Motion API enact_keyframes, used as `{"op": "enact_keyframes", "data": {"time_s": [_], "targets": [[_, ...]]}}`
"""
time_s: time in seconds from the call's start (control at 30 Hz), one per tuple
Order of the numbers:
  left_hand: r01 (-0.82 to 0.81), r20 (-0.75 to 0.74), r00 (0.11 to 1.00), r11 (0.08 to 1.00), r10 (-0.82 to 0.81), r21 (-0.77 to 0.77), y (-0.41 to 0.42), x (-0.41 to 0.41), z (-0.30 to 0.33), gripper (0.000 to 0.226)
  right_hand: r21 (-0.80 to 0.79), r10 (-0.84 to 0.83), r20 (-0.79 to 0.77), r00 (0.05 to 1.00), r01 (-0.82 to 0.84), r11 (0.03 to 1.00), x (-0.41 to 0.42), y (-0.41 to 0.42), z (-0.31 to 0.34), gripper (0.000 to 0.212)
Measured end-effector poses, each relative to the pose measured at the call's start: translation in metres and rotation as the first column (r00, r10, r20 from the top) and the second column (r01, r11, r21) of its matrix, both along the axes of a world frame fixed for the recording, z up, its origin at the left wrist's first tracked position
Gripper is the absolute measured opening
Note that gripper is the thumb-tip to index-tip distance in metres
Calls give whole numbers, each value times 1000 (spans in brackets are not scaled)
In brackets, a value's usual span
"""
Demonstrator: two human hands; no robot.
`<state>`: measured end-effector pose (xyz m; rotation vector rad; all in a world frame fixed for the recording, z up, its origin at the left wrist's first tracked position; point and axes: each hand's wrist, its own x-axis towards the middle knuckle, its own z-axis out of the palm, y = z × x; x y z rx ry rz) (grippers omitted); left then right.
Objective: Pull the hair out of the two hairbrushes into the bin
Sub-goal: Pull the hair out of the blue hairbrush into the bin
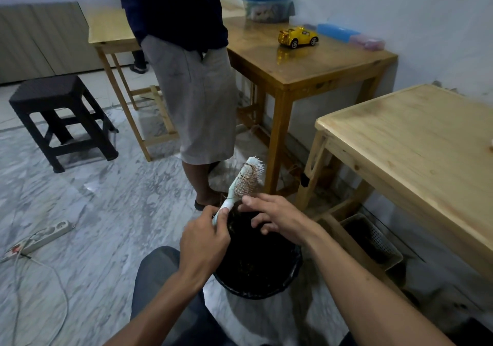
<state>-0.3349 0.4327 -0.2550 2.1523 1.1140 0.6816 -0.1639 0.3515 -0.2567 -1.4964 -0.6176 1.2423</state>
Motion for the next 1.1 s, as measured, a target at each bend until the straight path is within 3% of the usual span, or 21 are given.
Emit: {"op": "enact_keyframes", "data": {"time_s": [0.2,0.37,0.43,0.5,0.6,0.7,0.77,0.8,0.9,1.0,1.1], "targets": [[20,-31,999,993,-24,-114,-10,-1,7,37,29,-246,-3,969,246,969,-14,5,-14,9],[-34,-156,988,984,6,-175,-2,-10,4,22,86,-479,-120,869,490,867,6,-11,-10,6],[-60,-181,983,982,27,-179,-2,-13,2,21,59,-551,-93,829,558,828,15,-17,-9,6],[-72,-171,984,982,41,-177,-4,-15,3,28,-22,-559,56,828,560,828,18,-23,-14,9],[-46,-147,989,985,21,-164,-9,-14,5,30,-168,-442,240,865,485,858,16,-27,-20,14],[-7,-144,990,991,-12,-134,-12,-11,6,20,-259,-237,268,934,307,916,11,-20,-19,46],[9,-146,989,993,-26,-115,-12,-10,6,15,-202,-207,179,962,241,949,4,-14,-10,64],[15,-146,989,994,-32,-110,-13,-10,5,14,-143,-221,94,971,233,962,1,-12,-5,61],[32,-150,988,995,-47,-98,-14,-9,3,13,-33,-225,-102,969,222,974,-9,-6,6,28],[39,-141,989,994,-54,-106,-15,-7,3,13,-7,-235,-64,970,235,972,-12,4,-5,30],[22,-58,998,990,-31,-141,-13,-7,7,13,-15,-405,-67,912,405,914,-13,6,-24,13]]}}
